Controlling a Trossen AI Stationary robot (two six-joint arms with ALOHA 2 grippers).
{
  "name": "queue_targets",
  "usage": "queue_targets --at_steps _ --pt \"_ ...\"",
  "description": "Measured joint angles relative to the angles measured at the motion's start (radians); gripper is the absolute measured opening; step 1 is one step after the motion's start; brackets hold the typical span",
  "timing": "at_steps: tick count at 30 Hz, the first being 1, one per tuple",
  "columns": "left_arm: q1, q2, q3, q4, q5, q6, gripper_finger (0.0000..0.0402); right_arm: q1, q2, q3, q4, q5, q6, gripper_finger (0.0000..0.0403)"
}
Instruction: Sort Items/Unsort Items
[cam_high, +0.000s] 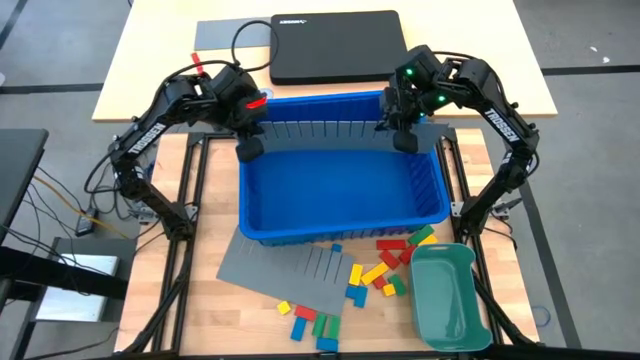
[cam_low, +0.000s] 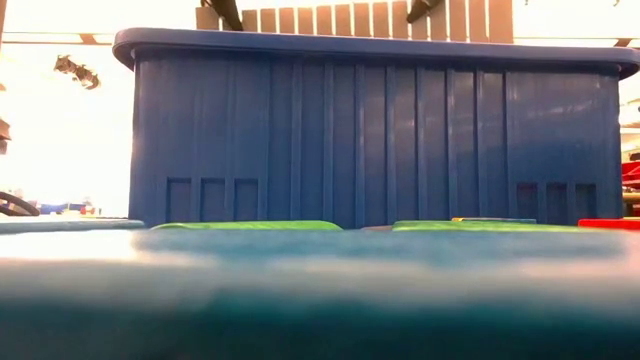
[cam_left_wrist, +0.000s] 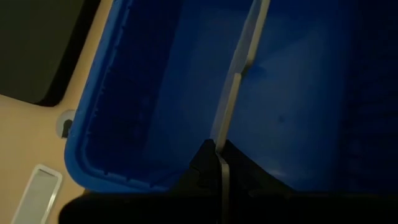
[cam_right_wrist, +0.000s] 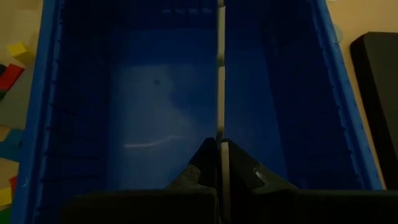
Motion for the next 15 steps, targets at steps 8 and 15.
queue_targets --at_steps 8,15 --pt "0.0 0.0 0.009 -0.02 0.011 -0.021 0.0002 0.0 0.0 0.0 0.004 0.0 0.0 0.0" --pt "-0.006 -0.004 0.009 -0.019 0.01 -0.043 0.0002 0.0 0.0 0.0 0.002 0.003 0.0 0.0"
